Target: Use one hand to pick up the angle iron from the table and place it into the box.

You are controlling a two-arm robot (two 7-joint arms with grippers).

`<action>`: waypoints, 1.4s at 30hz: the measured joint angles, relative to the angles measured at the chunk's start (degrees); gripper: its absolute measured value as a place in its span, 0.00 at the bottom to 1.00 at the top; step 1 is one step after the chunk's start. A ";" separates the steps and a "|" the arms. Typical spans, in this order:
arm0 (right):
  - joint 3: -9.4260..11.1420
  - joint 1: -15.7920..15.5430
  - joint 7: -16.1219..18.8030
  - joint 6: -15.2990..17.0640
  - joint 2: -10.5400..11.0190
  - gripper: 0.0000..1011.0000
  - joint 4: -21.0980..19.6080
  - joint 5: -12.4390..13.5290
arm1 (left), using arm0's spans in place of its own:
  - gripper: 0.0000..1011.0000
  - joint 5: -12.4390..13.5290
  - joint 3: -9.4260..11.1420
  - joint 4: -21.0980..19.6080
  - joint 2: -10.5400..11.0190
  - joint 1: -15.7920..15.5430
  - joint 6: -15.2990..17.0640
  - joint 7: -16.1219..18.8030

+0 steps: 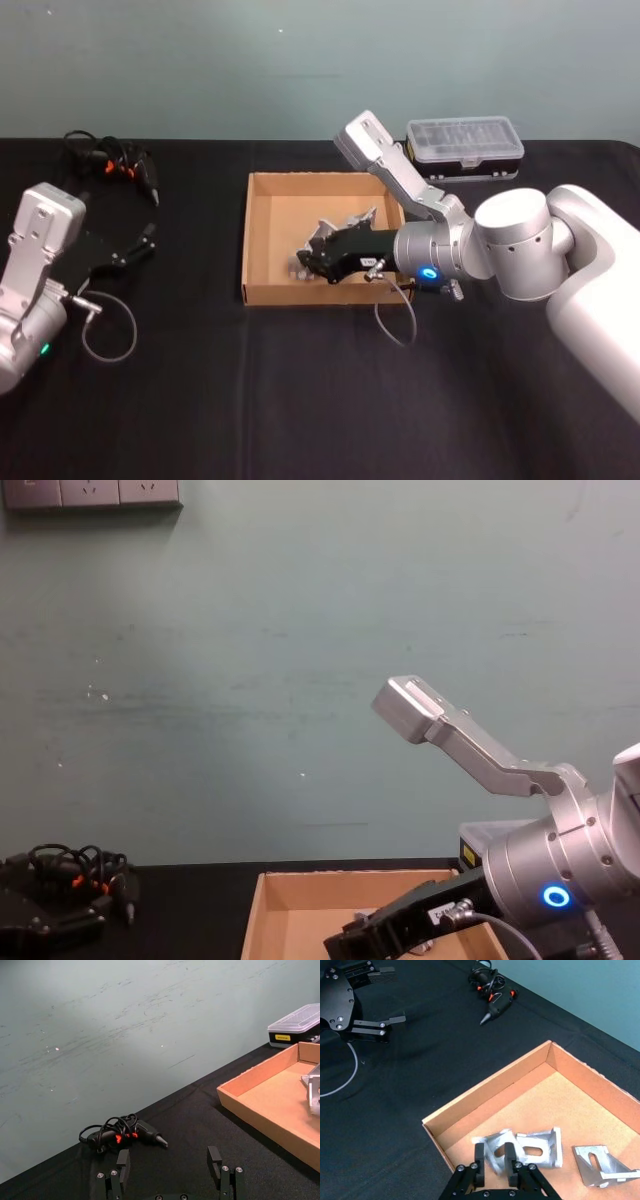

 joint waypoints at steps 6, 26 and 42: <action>0.04 -0.06 -0.10 -0.04 0.03 0.39 -0.10 0.02 | 1.00 0.00 0.00 0.00 0.00 0.00 0.00 0.00; 0.12 -0.16 -0.29 -0.10 0.08 0.99 -0.24 0.06 | 1.00 0.00 0.00 0.00 0.00 0.00 0.00 0.00; 6.13 -8.64 -7.18 -3.55 2.80 0.99 -10.17 1.69 | 1.00 0.00 0.00 0.00 0.00 0.00 -0.01 0.00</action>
